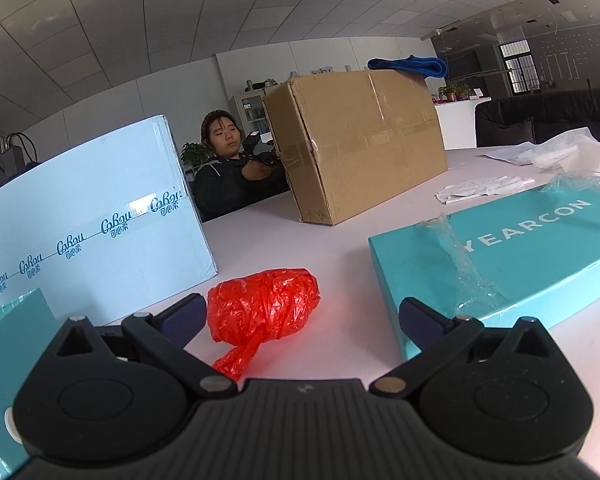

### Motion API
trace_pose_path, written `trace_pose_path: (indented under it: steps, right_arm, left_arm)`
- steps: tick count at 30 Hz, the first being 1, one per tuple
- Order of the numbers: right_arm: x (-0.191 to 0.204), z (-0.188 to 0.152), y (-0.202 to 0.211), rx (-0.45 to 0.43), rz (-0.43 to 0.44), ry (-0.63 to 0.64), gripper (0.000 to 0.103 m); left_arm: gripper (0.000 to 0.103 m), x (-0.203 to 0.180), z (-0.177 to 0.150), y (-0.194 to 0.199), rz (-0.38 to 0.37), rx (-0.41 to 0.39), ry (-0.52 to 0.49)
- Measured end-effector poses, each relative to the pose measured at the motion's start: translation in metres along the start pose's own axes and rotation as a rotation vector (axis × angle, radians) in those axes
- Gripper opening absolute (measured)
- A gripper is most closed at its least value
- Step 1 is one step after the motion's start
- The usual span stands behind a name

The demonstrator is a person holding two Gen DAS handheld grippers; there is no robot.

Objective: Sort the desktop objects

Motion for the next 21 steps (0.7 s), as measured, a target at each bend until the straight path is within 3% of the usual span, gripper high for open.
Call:
trace_pose_path:
  steps: [6,12,21]
  right_arm:
    - [-0.006,0.001,0.000,0.008,0.024,-0.027,0.103]
    - [-0.011,-0.002,0.004,0.000,0.079,-0.038,0.103]
    - [0.000,-0.004,-0.001,0.041,0.023,0.014,0.103]
  left_arm:
    - [0.103,-0.018,-0.020,-0.008,-0.099,0.016,-0.034]
    - [0.103,-0.022,-0.028,-0.010,-0.117,-0.004,-0.058]
    - [0.103,-0.020,-0.030,-0.011,-0.124,-0.010,-0.063]
Point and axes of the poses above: each gripper's, at about its wrist camera, not at the fingertips, and y roughly against the way its jaws point, x to its left, z to its top, the point moved 1 cm from there along -y, roughly the way its jaws point, and after that the axes turned 15 degrees about x, right-handed, at the moved point
